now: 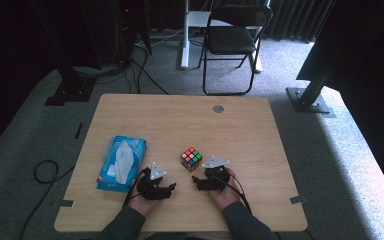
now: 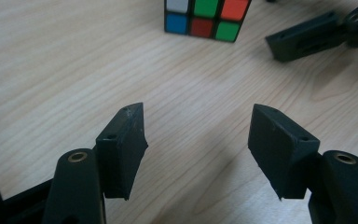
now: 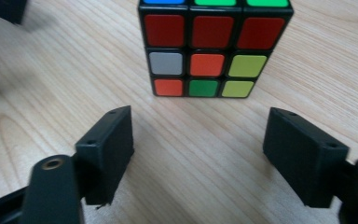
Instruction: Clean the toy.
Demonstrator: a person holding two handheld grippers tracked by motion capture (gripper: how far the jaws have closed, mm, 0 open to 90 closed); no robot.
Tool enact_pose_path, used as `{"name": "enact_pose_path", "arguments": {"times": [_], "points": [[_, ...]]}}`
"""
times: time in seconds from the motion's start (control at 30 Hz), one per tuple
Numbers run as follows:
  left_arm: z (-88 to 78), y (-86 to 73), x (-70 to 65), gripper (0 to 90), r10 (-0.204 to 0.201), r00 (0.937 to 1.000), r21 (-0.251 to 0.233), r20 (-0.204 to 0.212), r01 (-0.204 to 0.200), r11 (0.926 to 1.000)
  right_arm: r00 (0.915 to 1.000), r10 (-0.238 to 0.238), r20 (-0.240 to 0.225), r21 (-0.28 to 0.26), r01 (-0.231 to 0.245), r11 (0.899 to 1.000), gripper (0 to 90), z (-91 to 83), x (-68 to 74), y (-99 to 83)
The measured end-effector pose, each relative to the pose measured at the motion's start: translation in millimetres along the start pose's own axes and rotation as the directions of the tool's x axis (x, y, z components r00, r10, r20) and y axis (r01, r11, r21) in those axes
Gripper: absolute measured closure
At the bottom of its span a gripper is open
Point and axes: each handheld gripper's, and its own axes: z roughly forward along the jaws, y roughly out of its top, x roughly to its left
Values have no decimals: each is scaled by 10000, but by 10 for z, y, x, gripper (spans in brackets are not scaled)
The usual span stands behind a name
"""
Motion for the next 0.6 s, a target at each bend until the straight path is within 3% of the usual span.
{"name": "enact_pose_path", "arguments": {"times": [0.27,0.4,0.43,0.6], "points": [[-164,62,-20,370,92,9999,-278,-51,-93,9996,10000,30,61,4,-30,10000,224,0,4,-1],[-271,116,-8,374,-40,9999,-483,146,47,9988,10000,21,61,2,-21,10000,224,0,4,-1],[-324,145,-10,374,149,9999,-478,18,-148,9987,10000,27,63,3,-27,10000,224,0,4,-2],[-401,196,23,397,-33,9999,-435,-130,27,9991,10000,34,81,3,-34,10000,224,0,6,-2]]}}
